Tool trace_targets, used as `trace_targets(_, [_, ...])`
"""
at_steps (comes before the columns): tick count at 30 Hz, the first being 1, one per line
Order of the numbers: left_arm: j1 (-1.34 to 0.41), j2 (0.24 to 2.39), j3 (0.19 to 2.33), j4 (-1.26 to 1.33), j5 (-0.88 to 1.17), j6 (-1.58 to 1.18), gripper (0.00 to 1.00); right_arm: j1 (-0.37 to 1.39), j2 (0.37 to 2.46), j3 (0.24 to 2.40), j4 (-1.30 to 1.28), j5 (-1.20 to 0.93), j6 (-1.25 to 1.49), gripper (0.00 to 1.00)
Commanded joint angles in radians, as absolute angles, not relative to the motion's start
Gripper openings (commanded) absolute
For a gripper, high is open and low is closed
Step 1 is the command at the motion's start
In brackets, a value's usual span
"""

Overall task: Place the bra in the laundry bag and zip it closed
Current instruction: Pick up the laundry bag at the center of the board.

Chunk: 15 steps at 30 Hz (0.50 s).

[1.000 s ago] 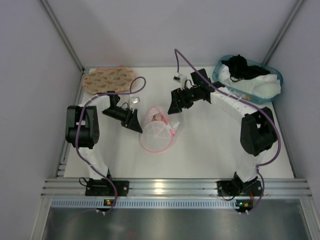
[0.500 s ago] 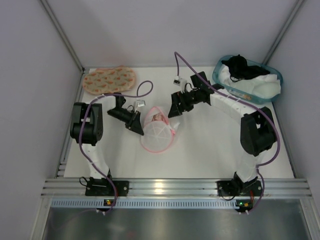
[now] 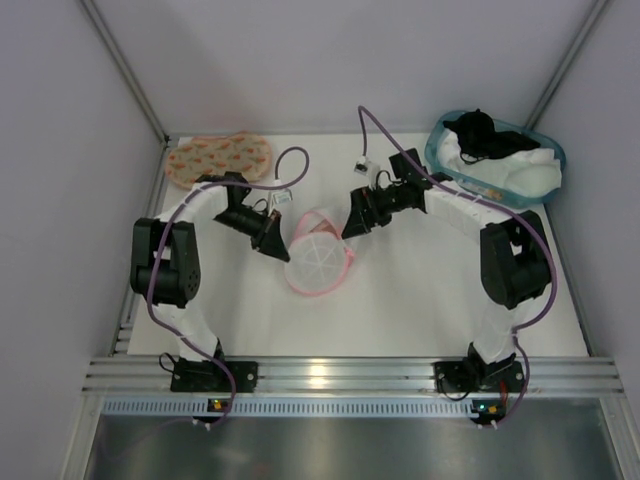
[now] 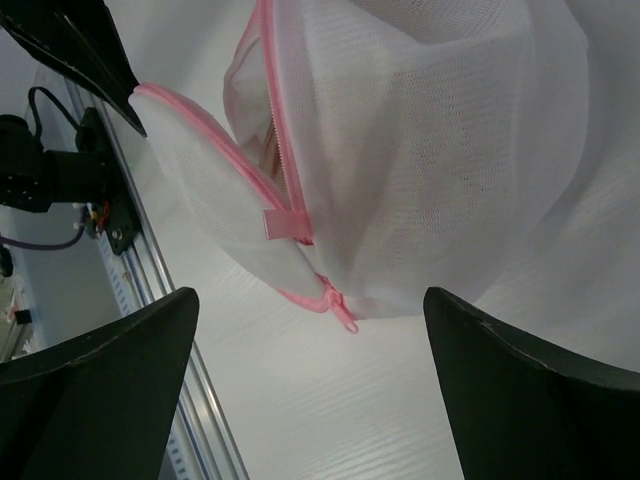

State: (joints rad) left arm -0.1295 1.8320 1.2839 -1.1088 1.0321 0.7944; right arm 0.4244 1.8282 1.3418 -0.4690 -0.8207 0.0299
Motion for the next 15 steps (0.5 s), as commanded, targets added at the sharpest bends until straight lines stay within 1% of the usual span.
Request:
trace_targets(1, [-0.15,1.792,1.356,-1.219,1.072,0.894,0.0,0.414,1.841,1.379,-0.39,-0.955,0.031,0.95])
trace_targets(8, [-0.192,1.902,1.515,-1.341,1.065,0.972,0.0,0.417,1.884,1.419,-0.328,-1.022,0.032,0.96])
trace_targets(11, [-0.198,1.959,1.583,-1.406,1.074,1.015,0.0,0.42,1.923,1.468,-0.36,-1.025,0.011,0.96])
trace_targets(15, [-0.207,2.019,1.663,-1.508,1.071,1.095,0.0,0.42,1.968,1.512,-0.394,-1.003,-0.09,0.96])
